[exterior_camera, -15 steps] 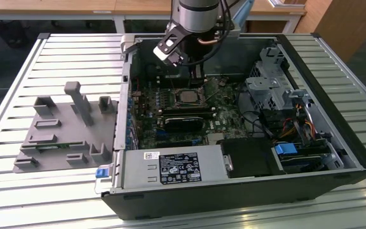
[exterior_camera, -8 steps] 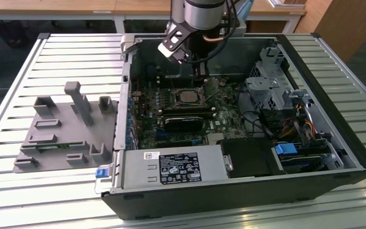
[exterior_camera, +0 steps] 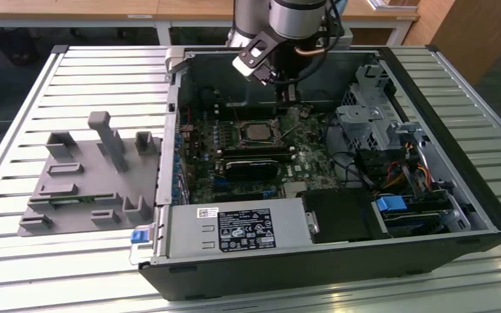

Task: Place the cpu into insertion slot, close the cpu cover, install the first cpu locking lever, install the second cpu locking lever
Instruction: 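Close the cpu cover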

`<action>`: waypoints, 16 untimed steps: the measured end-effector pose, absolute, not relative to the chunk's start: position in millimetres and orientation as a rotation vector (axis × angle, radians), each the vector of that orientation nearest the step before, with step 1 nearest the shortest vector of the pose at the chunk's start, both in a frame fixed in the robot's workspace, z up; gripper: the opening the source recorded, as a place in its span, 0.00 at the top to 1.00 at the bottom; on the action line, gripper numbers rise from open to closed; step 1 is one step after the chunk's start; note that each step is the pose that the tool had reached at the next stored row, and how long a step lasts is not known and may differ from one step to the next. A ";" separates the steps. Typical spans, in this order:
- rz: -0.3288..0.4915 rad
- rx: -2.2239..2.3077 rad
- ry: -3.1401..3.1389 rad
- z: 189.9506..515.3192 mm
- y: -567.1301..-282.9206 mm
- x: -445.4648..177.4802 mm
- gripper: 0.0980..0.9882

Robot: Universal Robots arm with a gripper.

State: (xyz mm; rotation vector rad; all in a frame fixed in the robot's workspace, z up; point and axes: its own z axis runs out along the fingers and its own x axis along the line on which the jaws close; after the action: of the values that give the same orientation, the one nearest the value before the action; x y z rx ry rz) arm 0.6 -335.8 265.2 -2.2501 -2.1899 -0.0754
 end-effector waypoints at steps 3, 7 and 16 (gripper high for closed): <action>-0.075 -2.239 -2.201 264.6 -335.7 5.3 0.98; -0.075 -2.232 -2.208 263.7 -334.5 12.0 0.98; -0.074 -2.228 -2.210 261.1 -325.8 25.3 0.98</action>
State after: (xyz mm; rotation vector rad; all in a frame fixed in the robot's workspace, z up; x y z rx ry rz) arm 25.3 -325.8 261.1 -2.2282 -2.2099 -0.0736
